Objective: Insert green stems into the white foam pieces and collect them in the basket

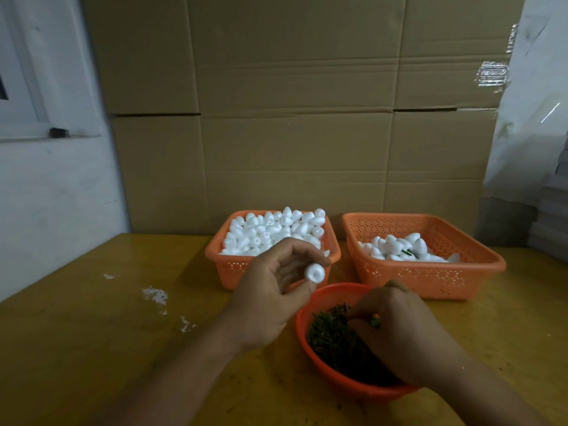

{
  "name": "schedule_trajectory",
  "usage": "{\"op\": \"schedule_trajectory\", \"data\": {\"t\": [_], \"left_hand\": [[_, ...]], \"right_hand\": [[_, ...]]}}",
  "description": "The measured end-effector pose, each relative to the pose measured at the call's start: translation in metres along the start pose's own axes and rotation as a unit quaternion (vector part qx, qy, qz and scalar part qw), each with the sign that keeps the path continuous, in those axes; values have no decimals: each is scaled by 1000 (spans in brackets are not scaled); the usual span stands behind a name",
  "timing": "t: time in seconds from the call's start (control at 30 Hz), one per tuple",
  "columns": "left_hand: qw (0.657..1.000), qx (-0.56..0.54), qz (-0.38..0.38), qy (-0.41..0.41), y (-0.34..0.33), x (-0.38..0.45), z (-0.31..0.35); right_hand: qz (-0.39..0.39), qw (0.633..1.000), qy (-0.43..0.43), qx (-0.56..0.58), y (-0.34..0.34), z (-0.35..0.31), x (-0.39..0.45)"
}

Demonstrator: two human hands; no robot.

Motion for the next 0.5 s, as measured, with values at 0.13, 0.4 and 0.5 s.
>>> {"op": "schedule_trajectory", "data": {"t": [0.13,0.4,0.5], "left_hand": [[1000,-3,-16,5,-5,-11,0],[996,-11,-60,69,-19,-21,-9],[992,-36,-83,89,-25,-25,-12]], "right_hand": [[-78,997,-20,2,-3,-1,-1],[-177,982,-1,-58,-10,-5,-3],[-172,984,-8,-47,-12,-6,-2]]}}
Point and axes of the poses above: each hand's wrist, its own x-axis towards the middle knuckle, its own y-axis out of the back of the hand, z = x × y, the point moved 5 cm from there along x, towards the middle knuckle, and after that the axes turned 11 degrees about -x, right-handed, at the moved point
